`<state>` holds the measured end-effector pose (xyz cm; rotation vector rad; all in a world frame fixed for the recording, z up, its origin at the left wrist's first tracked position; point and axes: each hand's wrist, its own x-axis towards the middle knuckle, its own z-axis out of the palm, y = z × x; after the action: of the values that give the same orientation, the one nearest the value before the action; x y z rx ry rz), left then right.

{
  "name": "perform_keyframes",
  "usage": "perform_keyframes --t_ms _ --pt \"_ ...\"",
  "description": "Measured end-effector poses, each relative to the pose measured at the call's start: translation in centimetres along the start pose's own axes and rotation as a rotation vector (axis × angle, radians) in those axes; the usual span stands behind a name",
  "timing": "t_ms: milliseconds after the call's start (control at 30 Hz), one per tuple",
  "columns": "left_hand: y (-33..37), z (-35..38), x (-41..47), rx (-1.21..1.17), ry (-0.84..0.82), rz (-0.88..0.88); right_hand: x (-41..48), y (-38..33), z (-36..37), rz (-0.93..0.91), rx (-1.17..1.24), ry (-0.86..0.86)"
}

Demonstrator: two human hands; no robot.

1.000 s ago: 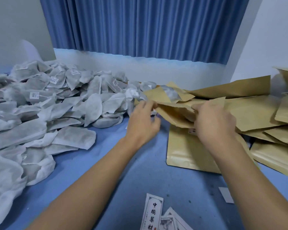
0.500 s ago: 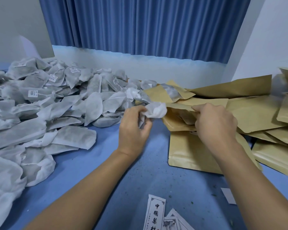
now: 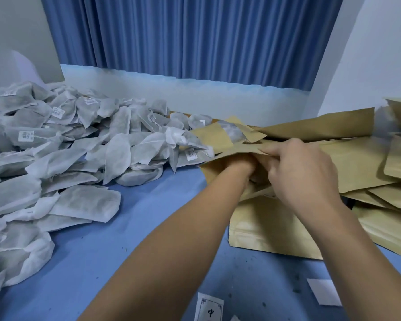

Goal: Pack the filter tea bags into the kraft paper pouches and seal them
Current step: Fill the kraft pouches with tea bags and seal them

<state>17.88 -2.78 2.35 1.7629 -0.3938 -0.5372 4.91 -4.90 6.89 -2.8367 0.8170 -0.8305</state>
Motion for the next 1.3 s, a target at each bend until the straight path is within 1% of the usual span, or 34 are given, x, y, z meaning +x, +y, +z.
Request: perform_keyframes --t_ms 33,67,100,133,167,200,233,267,300,333,367,400,433,467,500,533,567,600,667,767,833,900,933,967,1000,1033,1067,1100,1133,1167,1200,1233,1267,1300 --pt "0.0 0.6 -0.6 -0.061 -0.065 -0.020 0.0 0.1 -0.1 0.012 -0.002 0.006" --pt "0.1 0.8 -1.7 0.016 -0.056 0.064 0.0 0.2 -0.2 0.022 0.001 0.016" --pt "0.1 0.7 -2.9 0.230 -0.025 0.214 0.0 0.4 -0.2 0.032 0.007 0.024" --pt "-0.5 0.5 -3.9 0.508 0.072 0.378 0.1 0.6 -0.2 0.044 0.012 0.031" --pt "-1.4 -0.1 -4.9 0.691 0.186 0.573 0.1 0.8 -0.2 0.059 0.016 0.036" --pt "-2.3 -1.0 -6.2 0.759 0.307 0.808 0.2 1.0 -0.2 0.073 0.020 0.040" --pt "-3.0 -2.1 -7.3 0.718 0.420 1.063 0.2 1.2 -0.2 0.082 0.022 0.043" --pt "-3.5 -3.6 -7.9 0.578 0.539 1.259 0.3 1.3 -0.1 0.087 0.021 0.044" --pt "-3.8 -5.3 -7.9 0.426 0.653 1.328 0.3 1.3 -0.1 0.086 0.017 0.046" --pt "-3.8 -6.7 -7.3 0.334 0.753 1.277 0.2 1.3 0.0 0.082 0.010 0.048" --pt "-3.5 -8.1 -6.3 0.328 0.829 1.115 0.2 1.2 0.1 0.074 0.002 0.050" --pt "-3.2 -9.5 -4.7 0.420 0.839 0.866 0.1 1.1 0.2 0.065 -0.003 0.050" --pt "-3.2 -10.7 -2.9 0.574 0.743 0.614 0.0 1.0 0.3 0.057 -0.004 0.049" --pt "-3.5 -11.5 -1.5 0.717 0.613 0.412 0.0 0.8 0.4 0.053 -0.003 0.046" --pt "-3.9 -12.0 -0.7 0.851 0.467 0.275 0.0 0.8 0.4 0.051 -0.004 0.043" --pt "-4.6 -12.3 -0.1 0.974 0.360 0.230 -0.1 0.7 0.5 0.052 -0.005 0.040" --pt "-5.4 -12.4 0.3 1.089 0.315 0.241 -0.1 0.8 0.5 0.055 -0.007 0.041" --pt "-6.3 -12.4 0.4 1.182 0.318 0.273 -0.1 0.8 0.4 0.059 -0.009 0.041" --pt "-7.1 -11.9 -0.1 1.243 0.388 0.347 -0.2 1.0 0.4 0.071 -0.020 0.038" --pt "-7.7 -11.3 -1.9 1.312 0.420 0.445 -0.2 1.1 0.4 0.080 -0.014 0.031" --pt "-8.5 -11.3 -3.5 1.208 0.488 0.517 -0.2 1.3 0.3 0.084 -0.003 0.025" --pt "-8.6 -11.7 -6.1 0.897 0.642 0.580 -0.2 1.3 0.3 0.084 0.004 0.037" --pt "-8.5 -11.9 -7.3 0.721 0.730 0.653 -0.3 1.3 0.2 0.086 0.004 0.038" --pt "-8.4 -12.0 -8.5 0.585 0.801 0.770 -0.3 1.3 0.2 0.091 0.005 0.033" --pt "-8.3 -11.7 -9.7 0.505 0.821 0.905 -0.3 1.3 0.2 0.096 0.005 0.022" --pt "-8.2 -11.2 -10.7 0.486 0.787 1.053 -0.2 1.3 0.1 0.101 0.004 0.010" --pt "-8.0 -10.4 -11.6 0.530 0.715 1.189 -0.2 1.3 0.1 0.103 0.000 -0.007" --pt "-7.8 -9.2 -12.3 0.622 0.616 1.270 -0.1 1.2 0.0 0.100 -0.006 -0.027" --pt "-7.5 -7.9 -12.5 0.718 0.502 1.270 -0.1 1.1 -0.1 0.091 -0.006 -0.047" --pt "-6.7 -6.5 -12.5 0.801 0.378 1.166 -0.2 1.1 -0.1 0.081 0.005 -0.058" --pt "-5.7 -5.1 -11.9 0.834 0.283 0.996 -0.2 1.0 -0.2 0.073 0.021 -0.059" --pt "-4.4 -4.0 -10.8 0.826 0.232 0.798 -0.3 1.0 -0.2 0.067 0.034 -0.050" --pt "-3.2 -3.1 -9.7 0.771 0.194 0.613 -0.4 1.0 -0.3 0.063 0.042 -0.037" --pt "-2.2 -2.2 -8.4 0.648 0.175 0.463 -0.4 1.0 -0.3 0.061 0.051 -0.024"
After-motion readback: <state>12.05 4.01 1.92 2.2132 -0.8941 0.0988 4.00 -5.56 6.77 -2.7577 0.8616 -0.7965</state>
